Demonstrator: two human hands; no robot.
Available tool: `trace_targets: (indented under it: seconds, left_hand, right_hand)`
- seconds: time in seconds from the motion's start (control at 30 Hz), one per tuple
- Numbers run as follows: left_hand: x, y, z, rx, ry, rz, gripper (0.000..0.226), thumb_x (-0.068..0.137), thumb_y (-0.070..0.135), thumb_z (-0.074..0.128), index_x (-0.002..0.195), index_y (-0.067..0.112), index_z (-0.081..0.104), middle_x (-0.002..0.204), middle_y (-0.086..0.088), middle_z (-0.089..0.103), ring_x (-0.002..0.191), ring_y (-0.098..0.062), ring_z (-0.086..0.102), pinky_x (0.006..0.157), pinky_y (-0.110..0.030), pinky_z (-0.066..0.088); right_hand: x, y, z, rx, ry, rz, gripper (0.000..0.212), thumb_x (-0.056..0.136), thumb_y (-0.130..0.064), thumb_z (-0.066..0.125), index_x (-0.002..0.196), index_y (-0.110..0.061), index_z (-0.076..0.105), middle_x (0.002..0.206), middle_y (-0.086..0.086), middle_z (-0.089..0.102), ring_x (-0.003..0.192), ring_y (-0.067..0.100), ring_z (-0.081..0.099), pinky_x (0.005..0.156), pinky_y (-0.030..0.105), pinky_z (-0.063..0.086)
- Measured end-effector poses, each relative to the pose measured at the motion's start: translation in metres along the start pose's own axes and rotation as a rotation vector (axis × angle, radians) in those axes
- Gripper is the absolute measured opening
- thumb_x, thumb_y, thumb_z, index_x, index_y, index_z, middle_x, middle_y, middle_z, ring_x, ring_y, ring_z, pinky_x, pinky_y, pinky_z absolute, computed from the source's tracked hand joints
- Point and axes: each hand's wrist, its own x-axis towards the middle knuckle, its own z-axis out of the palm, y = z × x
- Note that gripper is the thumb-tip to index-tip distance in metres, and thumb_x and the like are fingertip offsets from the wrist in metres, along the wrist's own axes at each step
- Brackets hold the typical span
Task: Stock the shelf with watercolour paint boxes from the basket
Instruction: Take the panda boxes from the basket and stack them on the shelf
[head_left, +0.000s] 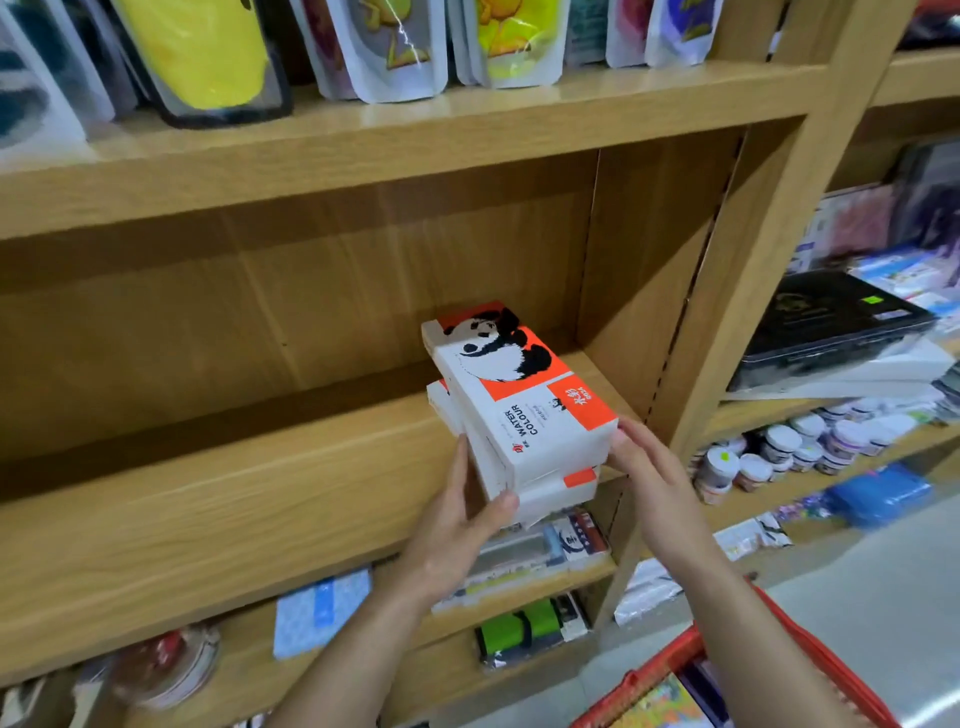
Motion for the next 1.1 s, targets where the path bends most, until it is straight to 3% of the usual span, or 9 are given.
trace_targets:
  seconds: [0.13, 0.27, 0.33, 0.43, 0.5, 0.63, 0.7, 0.87, 1.1]
  left_hand:
    - [0.015, 0.006, 0.010, 0.013, 0.027, 0.044, 0.091, 0.065, 0.092, 0.058, 0.135, 0.081, 0.001, 0.120, 0.065, 0.042, 0.106, 0.037, 0.045, 0.080, -0.011, 0.041]
    - [0.047, 0.004, 0.015, 0.002, 0.006, 0.087, 0.100, 0.072, 0.086, 0.060, 0.154, 0.060, 0.008, 0.124, 0.056, 0.051, 0.109, 0.031, 0.050, 0.084, -0.017, 0.040]
    - [0.066, 0.007, 0.020, 0.015, -0.008, 0.075, 0.101, 0.070, 0.088, 0.058, 0.153, 0.059, 0.008, 0.121, 0.056, 0.052, 0.105, 0.033, 0.050, 0.084, -0.016, 0.039]
    - [0.095, 0.018, 0.032, 0.048, -0.038, 0.069, 0.097, 0.070, 0.089, 0.057, 0.150, 0.059, 0.012, 0.122, 0.052, 0.055, 0.107, 0.032, 0.050, 0.086, -0.016, 0.042]
    - [0.116, 0.027, 0.039, 0.057, -0.051, 0.062, 0.102, 0.075, 0.084, 0.058, 0.157, 0.048, 0.010, 0.140, 0.033, 0.055, 0.126, 0.011, 0.053, 0.105, -0.032, 0.047]
    - [0.149, 0.032, 0.051, 0.177, -0.083, 0.019, 0.122, 0.070, 0.084, 0.053, 0.160, 0.037, -0.014, 0.167, 0.004, 0.031, 0.156, -0.033, 0.021, 0.125, -0.053, 0.018]
    - [0.153, 0.027, 0.051, 0.195, -0.109, 0.038, 0.124, 0.071, 0.081, 0.056, 0.160, 0.036, -0.018, 0.169, 0.003, 0.028, 0.157, -0.032, 0.018, 0.126, -0.053, 0.016]
    - [0.162, 0.010, 0.030, 0.325, -0.114, 0.063, 0.123, 0.073, 0.072, 0.067, 0.162, 0.036, -0.010, 0.162, 0.004, 0.041, 0.145, -0.017, 0.042, 0.108, -0.029, 0.038]
    - [0.167, 0.008, 0.028, 0.562, -0.043, 0.054, 0.116, 0.079, 0.076, 0.062, 0.160, 0.041, -0.014, 0.160, -0.003, 0.045, 0.143, -0.034, 0.043, 0.110, -0.054, 0.043]
  right_hand:
    - [-0.018, 0.030, 0.009, 0.045, 0.016, -0.012, 0.036, 0.087, -0.068, 0.054, 0.123, -0.066, 0.056, 0.123, -0.049, 0.061, 0.118, -0.025, 0.054, 0.089, 0.001, 0.045]
    - [-0.013, 0.043, 0.009, 0.007, 0.157, -0.047, 0.075, 0.087, -0.071, 0.050, 0.154, -0.040, 0.043, 0.140, -0.041, 0.048, 0.132, -0.018, 0.045, 0.115, 0.026, 0.039]
    - [-0.009, 0.045, 0.006, -0.067, 0.228, -0.067, 0.072, 0.093, -0.065, 0.048, 0.158, -0.036, 0.036, 0.148, -0.032, 0.044, 0.140, -0.008, 0.043, 0.118, 0.034, 0.037]
    - [0.000, 0.051, 0.004, -0.212, 0.251, -0.133, 0.064, 0.098, -0.053, 0.046, 0.159, -0.034, 0.036, 0.150, -0.035, 0.041, 0.138, -0.015, 0.039, 0.118, 0.031, 0.035]
    - [0.012, 0.052, 0.003, -0.350, 0.212, -0.152, 0.068, 0.100, -0.051, 0.042, 0.162, -0.026, 0.031, 0.162, -0.018, 0.038, 0.148, -0.004, 0.032, 0.123, 0.032, 0.028]
    - [0.043, 0.053, 0.001, -0.631, 0.101, -0.124, 0.076, 0.105, -0.049, 0.037, 0.167, -0.014, 0.011, 0.175, 0.003, 0.017, 0.160, 0.017, 0.018, 0.122, 0.027, 0.015]
    - [0.053, 0.053, 0.005, -0.695, 0.082, -0.099, 0.079, 0.106, -0.048, 0.038, 0.166, -0.008, 0.006, 0.174, 0.010, 0.017, 0.160, 0.024, 0.020, 0.122, 0.029, 0.019]
    - [0.058, 0.054, 0.015, -0.746, 0.124, -0.097, 0.081, 0.106, -0.050, 0.038, 0.165, -0.005, 0.006, 0.173, 0.014, 0.020, 0.160, 0.027, 0.020, 0.127, 0.035, 0.017]
    - [0.056, 0.044, 0.009, -0.738, 0.135, -0.046, 0.073, 0.108, -0.042, 0.044, 0.167, -0.014, 0.011, 0.175, 0.006, 0.016, 0.161, 0.021, 0.015, 0.128, 0.035, 0.016]
